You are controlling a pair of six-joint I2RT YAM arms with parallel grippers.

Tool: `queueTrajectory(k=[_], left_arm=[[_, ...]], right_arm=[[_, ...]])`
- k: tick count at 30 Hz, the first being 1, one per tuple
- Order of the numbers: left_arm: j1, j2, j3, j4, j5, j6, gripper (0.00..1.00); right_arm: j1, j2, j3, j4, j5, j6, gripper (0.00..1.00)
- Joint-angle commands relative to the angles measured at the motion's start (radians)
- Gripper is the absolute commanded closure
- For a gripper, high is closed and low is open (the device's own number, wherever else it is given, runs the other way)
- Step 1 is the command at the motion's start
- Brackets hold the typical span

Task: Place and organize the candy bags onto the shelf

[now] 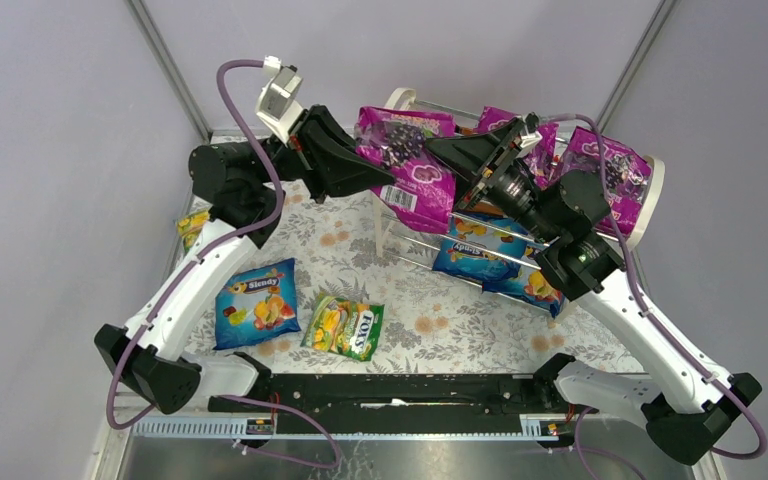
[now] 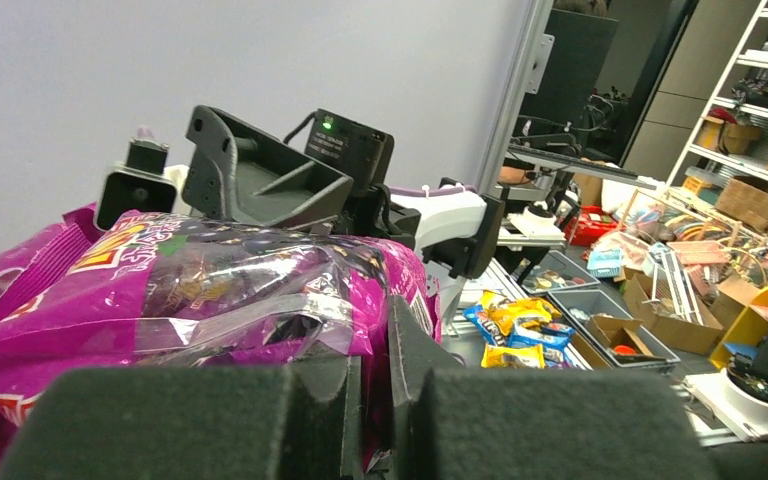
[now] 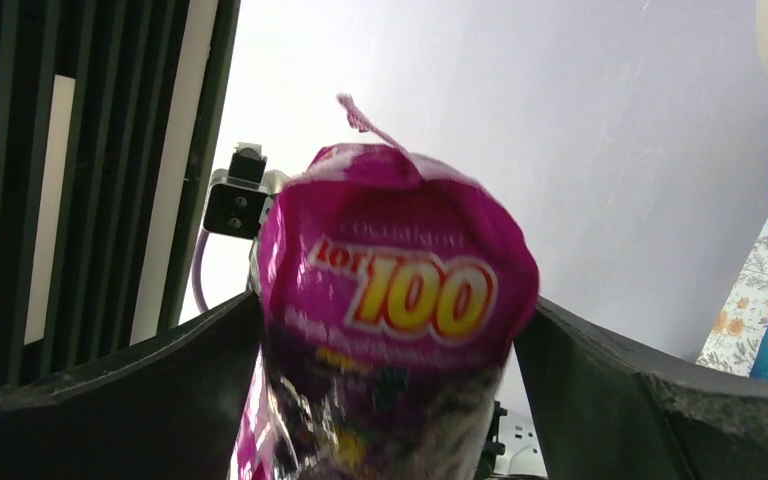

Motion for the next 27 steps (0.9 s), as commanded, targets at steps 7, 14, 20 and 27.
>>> queueTrajectory(k=[7,14,20,27], left_arm=[[-0.032,-0.037,-0.056,0.062,-0.034,0.048,1.00],[-0.032,-0.046,-0.023,-0.262,-0.104,0.215,0.83],[-0.031,-0.063,0.057,-0.597,-0.226,0.392,0.41],[-0.016,-0.109,0.193,-0.997,-0.476,0.601,0.02]], right_arm=[[0.007,-0.037,-0.039,0.145,0.057,-0.048,0.23],[0.007,-0.042,-0.028,0.146,0.111,-0.123,0.44],[0.007,-0.052,0.003,0.110,0.199,-0.201,0.56],[0.005,-0.028,0.119,-0.071,0.351,-0.315,0.60]])
